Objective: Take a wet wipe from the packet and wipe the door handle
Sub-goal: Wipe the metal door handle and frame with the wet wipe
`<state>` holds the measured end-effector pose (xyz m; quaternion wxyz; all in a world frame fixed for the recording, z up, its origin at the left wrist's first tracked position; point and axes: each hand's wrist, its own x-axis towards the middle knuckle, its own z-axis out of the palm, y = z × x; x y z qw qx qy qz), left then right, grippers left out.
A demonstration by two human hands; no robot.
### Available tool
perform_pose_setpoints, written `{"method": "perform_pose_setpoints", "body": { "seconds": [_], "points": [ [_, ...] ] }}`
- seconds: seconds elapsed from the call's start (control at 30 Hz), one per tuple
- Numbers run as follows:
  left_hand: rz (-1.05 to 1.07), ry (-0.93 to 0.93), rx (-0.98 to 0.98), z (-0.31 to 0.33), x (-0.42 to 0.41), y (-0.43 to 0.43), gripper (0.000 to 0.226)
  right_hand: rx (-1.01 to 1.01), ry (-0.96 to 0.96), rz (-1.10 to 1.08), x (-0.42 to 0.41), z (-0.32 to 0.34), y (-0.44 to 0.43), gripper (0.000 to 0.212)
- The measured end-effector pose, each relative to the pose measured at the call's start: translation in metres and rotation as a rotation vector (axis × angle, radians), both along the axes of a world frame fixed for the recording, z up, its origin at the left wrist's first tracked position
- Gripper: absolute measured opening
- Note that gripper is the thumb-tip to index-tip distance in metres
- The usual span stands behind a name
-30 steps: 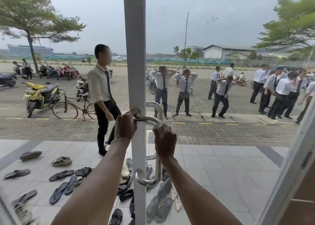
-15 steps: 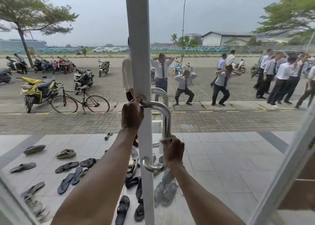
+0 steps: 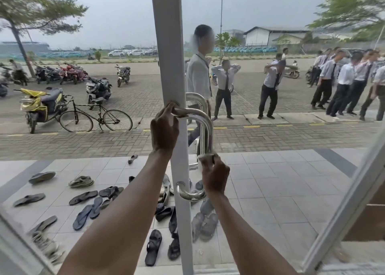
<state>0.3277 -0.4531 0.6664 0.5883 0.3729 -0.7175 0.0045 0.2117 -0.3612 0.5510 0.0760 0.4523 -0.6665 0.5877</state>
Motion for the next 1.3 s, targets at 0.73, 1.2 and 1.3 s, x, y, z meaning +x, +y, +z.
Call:
{"method": "perform_pose_setpoints", "body": {
  "seconds": [0.73,1.2,1.3],
  "points": [
    [0.042,0.044,-0.112,-0.019,-0.007,-0.016,0.045,0.011,-0.060,-0.001,-0.008,-0.055,-0.004,0.025],
    [0.061,0.122,-0.182,-0.031,-0.014,-0.028,0.047,-0.083,-0.053,0.009,-0.013,-0.034,-0.015,0.031],
    [0.057,0.150,-0.207,-0.033,-0.016,-0.029,0.045,-0.043,-0.027,-0.005,-0.013,-0.056,-0.012,0.035]
  ]
}}
